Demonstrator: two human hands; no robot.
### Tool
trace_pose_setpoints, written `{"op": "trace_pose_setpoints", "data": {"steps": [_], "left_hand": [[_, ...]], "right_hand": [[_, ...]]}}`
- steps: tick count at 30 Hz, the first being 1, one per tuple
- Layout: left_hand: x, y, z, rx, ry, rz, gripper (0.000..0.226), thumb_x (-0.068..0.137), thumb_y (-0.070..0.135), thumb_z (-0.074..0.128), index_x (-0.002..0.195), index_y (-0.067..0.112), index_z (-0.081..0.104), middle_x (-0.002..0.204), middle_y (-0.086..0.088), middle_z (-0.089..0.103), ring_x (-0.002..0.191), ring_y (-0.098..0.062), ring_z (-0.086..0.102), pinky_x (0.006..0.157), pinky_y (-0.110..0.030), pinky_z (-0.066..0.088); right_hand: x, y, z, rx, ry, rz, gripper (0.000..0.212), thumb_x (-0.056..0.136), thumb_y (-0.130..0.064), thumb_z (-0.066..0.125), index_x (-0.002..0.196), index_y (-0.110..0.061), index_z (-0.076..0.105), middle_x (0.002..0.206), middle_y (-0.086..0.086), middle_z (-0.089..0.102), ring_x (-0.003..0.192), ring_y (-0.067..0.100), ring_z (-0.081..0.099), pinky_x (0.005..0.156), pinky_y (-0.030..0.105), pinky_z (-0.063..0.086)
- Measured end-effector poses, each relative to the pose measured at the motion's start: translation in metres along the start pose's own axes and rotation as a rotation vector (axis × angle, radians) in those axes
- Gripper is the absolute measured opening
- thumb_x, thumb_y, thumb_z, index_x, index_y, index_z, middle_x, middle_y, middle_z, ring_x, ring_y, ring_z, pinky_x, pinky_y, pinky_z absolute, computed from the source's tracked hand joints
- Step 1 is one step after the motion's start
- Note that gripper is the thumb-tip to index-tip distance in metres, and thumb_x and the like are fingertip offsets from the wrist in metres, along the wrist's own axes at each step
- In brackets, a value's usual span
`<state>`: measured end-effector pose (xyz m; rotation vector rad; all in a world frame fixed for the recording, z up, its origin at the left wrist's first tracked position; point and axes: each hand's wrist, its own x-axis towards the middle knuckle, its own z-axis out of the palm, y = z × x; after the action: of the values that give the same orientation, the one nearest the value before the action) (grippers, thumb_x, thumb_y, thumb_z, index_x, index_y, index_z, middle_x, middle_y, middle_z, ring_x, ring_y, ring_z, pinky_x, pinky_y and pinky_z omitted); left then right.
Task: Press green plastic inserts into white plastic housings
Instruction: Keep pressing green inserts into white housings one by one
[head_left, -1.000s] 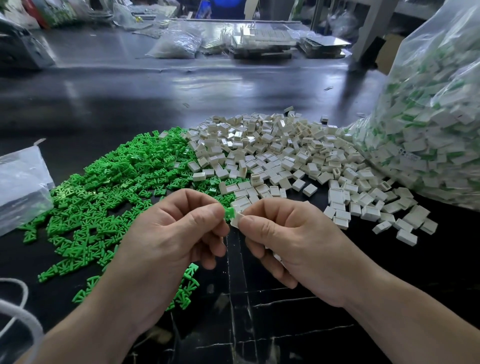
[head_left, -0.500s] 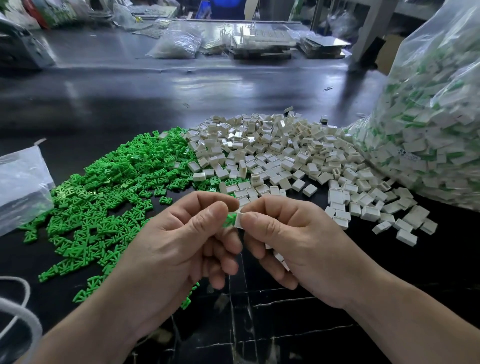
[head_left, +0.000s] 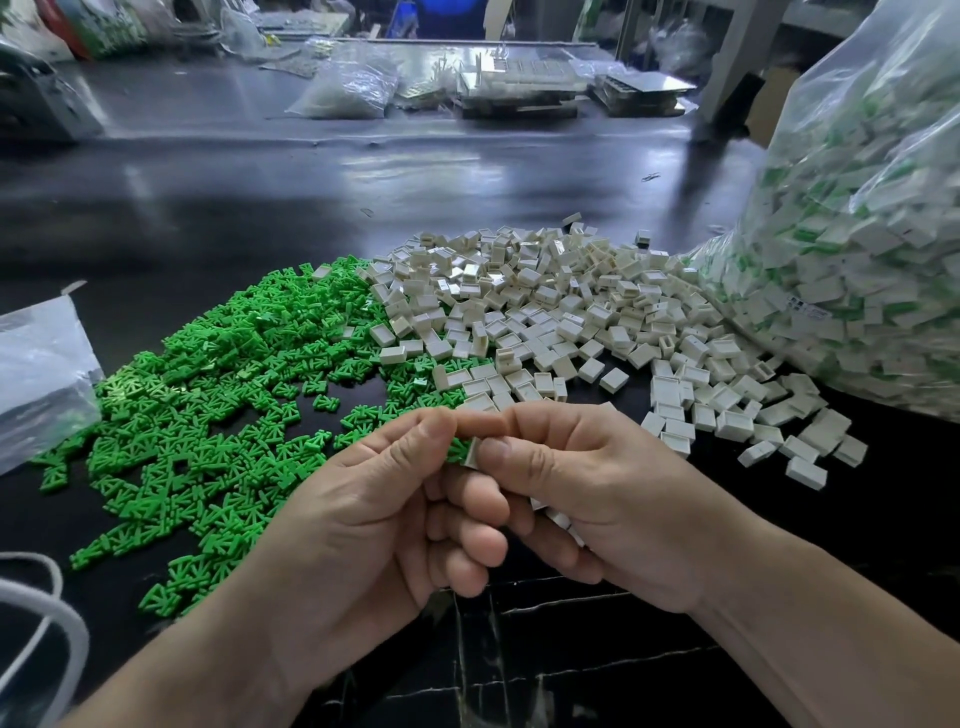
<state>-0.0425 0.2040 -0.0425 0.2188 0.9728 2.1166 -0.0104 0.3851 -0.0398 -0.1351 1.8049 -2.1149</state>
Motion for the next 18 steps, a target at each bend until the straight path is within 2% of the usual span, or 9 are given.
{"op": "trace_pose_setpoints", "data": {"steps": [4, 7, 10, 13, 18], "left_hand": [[-0.0012, -0.0027, 0.0068, 0.025, 0.074, 0.014, 0.021, 0.086, 0.027, 0.068, 0.094, 0.008, 0.073, 0.058, -0.014, 0.064, 0.042, -0.02, 0.063, 0.037, -0.024, 0.051], [-0.0012, -0.0059, 0.0081, 0.018, 0.114, 0.056, 0.023, 0.088, 0.026, 0.059, 0.091, 0.01, 0.075, 0.057, -0.013, 0.062, 0.04, -0.019, 0.061, 0.036, -0.023, 0.049], [-0.0009, -0.0056, 0.0058, -0.025, 0.016, 0.077, 0.03, 0.087, 0.036, 0.067, 0.101, 0.01, 0.073, 0.064, -0.013, 0.067, 0.05, -0.02, 0.067, 0.042, -0.025, 0.053], [-0.001, -0.004, 0.0023, -0.039, -0.093, 0.075, 0.028, 0.08, 0.025, 0.078, 0.103, 0.01, 0.072, 0.069, -0.015, 0.07, 0.056, -0.022, 0.07, 0.046, -0.026, 0.056], [-0.0004, -0.0031, 0.0009, -0.015, -0.078, 0.054, 0.025, 0.074, 0.021, 0.083, 0.096, 0.012, 0.073, 0.063, -0.015, 0.069, 0.05, -0.023, 0.069, 0.042, -0.026, 0.055]], "right_hand": [[0.0003, -0.0008, 0.0007, -0.041, -0.01, 0.001, 0.031, 0.092, -0.033, 0.063, 0.101, -0.003, 0.064, 0.068, 0.007, 0.057, 0.042, 0.009, 0.044, 0.034, 0.017, 0.032], [0.0027, -0.0006, 0.0033, -0.029, -0.002, -0.008, 0.038, 0.092, -0.033, 0.063, 0.108, 0.002, 0.062, 0.068, 0.007, 0.058, 0.043, 0.011, 0.044, 0.033, 0.018, 0.033], [0.0028, -0.0023, 0.0039, 0.014, -0.006, -0.022, 0.043, 0.091, -0.034, 0.063, 0.115, 0.002, 0.061, 0.063, -0.001, 0.058, 0.041, 0.008, 0.045, 0.034, 0.017, 0.033], [0.0011, -0.0027, 0.0034, 0.037, -0.032, -0.038, 0.046, 0.093, -0.033, 0.061, 0.118, 0.005, 0.059, 0.063, -0.002, 0.058, 0.041, 0.007, 0.045, 0.034, 0.017, 0.033], [-0.0002, -0.0011, 0.0058, 0.029, -0.026, -0.041, 0.042, 0.093, -0.031, 0.061, 0.111, 0.006, 0.059, 0.064, 0.003, 0.057, 0.041, 0.009, 0.044, 0.034, 0.017, 0.032]]}}
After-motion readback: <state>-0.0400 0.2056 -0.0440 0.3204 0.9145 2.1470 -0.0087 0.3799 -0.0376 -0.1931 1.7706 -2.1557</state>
